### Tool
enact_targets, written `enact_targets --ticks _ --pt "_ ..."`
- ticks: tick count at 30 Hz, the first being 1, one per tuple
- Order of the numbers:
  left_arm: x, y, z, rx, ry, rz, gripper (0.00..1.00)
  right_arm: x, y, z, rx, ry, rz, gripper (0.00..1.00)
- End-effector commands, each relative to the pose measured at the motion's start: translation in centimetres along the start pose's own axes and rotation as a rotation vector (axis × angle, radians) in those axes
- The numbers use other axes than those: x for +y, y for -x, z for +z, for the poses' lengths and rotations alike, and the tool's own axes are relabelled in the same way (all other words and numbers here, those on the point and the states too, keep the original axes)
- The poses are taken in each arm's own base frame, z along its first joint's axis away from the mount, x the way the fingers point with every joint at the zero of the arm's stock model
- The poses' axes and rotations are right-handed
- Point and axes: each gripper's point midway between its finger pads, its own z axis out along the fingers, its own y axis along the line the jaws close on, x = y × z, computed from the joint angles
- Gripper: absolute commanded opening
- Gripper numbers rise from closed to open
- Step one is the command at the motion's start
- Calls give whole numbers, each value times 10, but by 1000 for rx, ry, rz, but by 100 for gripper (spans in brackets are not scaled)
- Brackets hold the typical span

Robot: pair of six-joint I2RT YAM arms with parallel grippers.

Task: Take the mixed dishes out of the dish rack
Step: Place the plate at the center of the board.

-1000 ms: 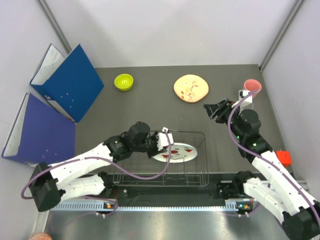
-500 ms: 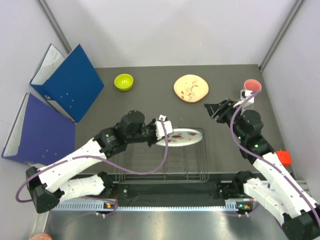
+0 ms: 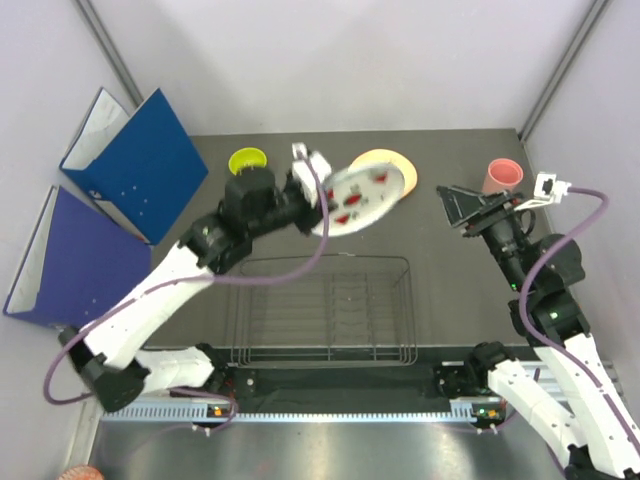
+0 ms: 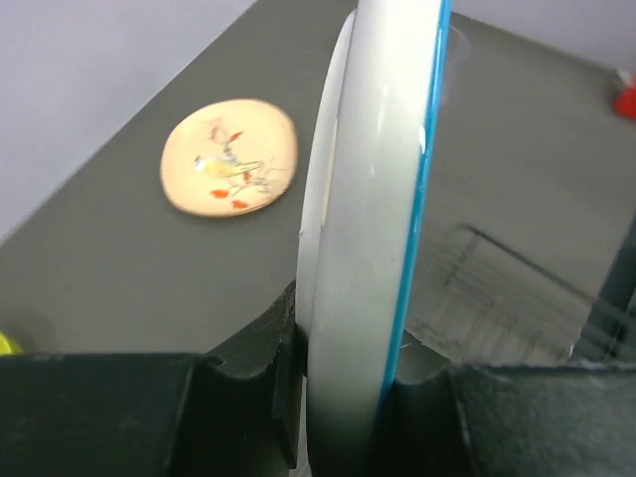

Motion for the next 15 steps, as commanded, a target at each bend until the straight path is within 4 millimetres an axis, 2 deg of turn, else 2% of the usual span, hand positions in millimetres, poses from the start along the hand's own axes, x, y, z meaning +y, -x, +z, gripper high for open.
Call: enact_targets --ticks 1,2,3,4,5,6,7,8,9,10,12,15 --pt "86 73 -3 -185 152 -452 0 10 10 -5 -6 1 3 56" --pt "89 62 12 -145 93 -525 0 7 8 -5 3 -8 5 56" --pt "94 64 15 -161 64 -580 0 6 6 -4 10 -12 -3 56" --pt "109 57 21 -162 58 -713 0 4 4 -4 16 -17 -4 56" --pt "101 58 24 -159 -36 -764 0 2 1 -4 23 -22 -6 56" --pt "104 70 25 -220 -78 -779 0 -1 -2 -2 32 -30 -4 55" --pt "108 61 31 -218 -102 -893 0 -3 -4 0 39 -36 -4 55" --pt "101 64 31 -230 -173 -920 0 -5 -7 3 50 -45 -5 55" --pt "104 81 27 -307 -223 -954 0 -5 -10 5 63 -41 -8 55" --pt "103 71 33 -298 -251 -994 0 -6 -13 7 76 -42 -9 55" --pt "97 77 32 -324 -327 -1039 0 -8 -20 14 109 -41 -9 56" --pt "93 74 33 -335 -383 -1123 0 -11 -36 25 170 -31 -6 60"
